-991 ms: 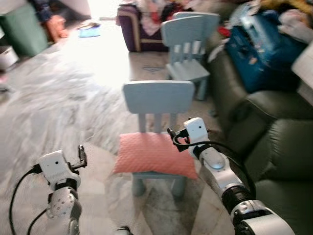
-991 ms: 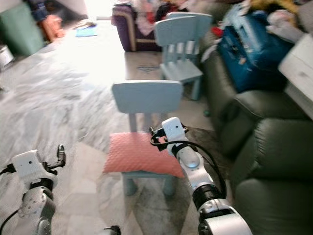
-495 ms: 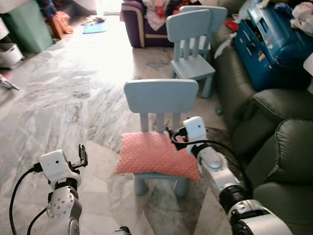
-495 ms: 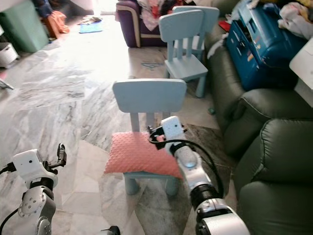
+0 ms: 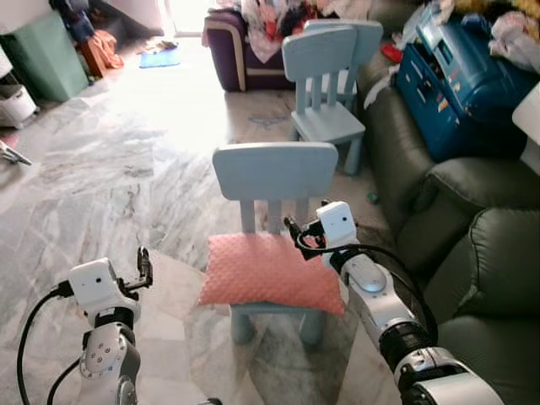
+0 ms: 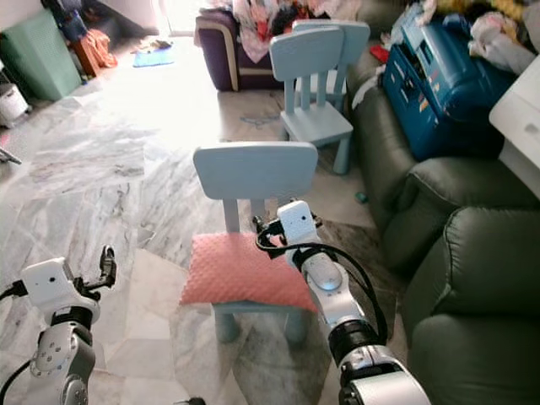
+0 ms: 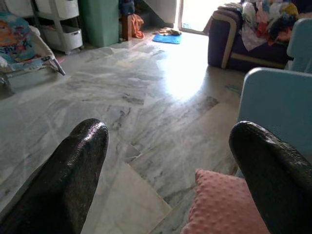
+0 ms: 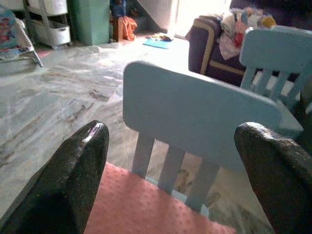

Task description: Move the pillow to the sofa

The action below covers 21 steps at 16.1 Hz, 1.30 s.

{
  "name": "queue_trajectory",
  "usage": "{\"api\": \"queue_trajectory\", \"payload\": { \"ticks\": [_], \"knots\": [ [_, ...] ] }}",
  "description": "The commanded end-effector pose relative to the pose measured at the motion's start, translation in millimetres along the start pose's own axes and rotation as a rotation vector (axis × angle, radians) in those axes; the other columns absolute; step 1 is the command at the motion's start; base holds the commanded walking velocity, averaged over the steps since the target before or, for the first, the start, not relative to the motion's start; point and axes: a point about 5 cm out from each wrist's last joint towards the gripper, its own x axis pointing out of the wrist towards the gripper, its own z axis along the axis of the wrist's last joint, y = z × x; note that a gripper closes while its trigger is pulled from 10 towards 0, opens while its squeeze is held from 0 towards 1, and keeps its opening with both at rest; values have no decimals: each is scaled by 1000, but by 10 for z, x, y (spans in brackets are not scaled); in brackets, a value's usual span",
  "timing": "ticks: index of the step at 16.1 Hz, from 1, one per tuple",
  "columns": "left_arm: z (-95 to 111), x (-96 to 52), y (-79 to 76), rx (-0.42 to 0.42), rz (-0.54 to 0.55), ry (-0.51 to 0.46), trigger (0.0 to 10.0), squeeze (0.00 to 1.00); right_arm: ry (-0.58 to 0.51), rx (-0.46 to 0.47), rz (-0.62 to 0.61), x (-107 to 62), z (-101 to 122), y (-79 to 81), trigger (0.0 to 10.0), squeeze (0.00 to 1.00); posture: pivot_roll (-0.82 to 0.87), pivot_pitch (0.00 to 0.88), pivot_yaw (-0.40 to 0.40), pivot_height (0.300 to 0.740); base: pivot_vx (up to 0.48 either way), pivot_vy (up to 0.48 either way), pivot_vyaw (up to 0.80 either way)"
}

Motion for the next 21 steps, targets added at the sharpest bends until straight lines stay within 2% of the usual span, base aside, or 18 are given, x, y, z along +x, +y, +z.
{"api": "queue_trajectory", "payload": {
  "ticks": [1,8,18,21],
  "knots": [
    [19,-8,39,2,9,-10,10000,0,-29,-12,22,14,49,39,10000,0,-123,102,19,740,345,289,0],
    [-1,-18,38,-14,19,-11,10000,0,-40,-22,50,3,51,76,10000,0,-125,104,12,740,299,278,0],
    [-49,-33,19,-9,38,12,10000,0,-45,-26,64,-10,53,83,10000,0,-128,108,7,740,0,0,0],
    [-48,-45,-25,-12,-2,1,10000,0,-46,-23,61,-10,57,76,10000,0,-131,108,7,740,82,0,0]
  ]
}}
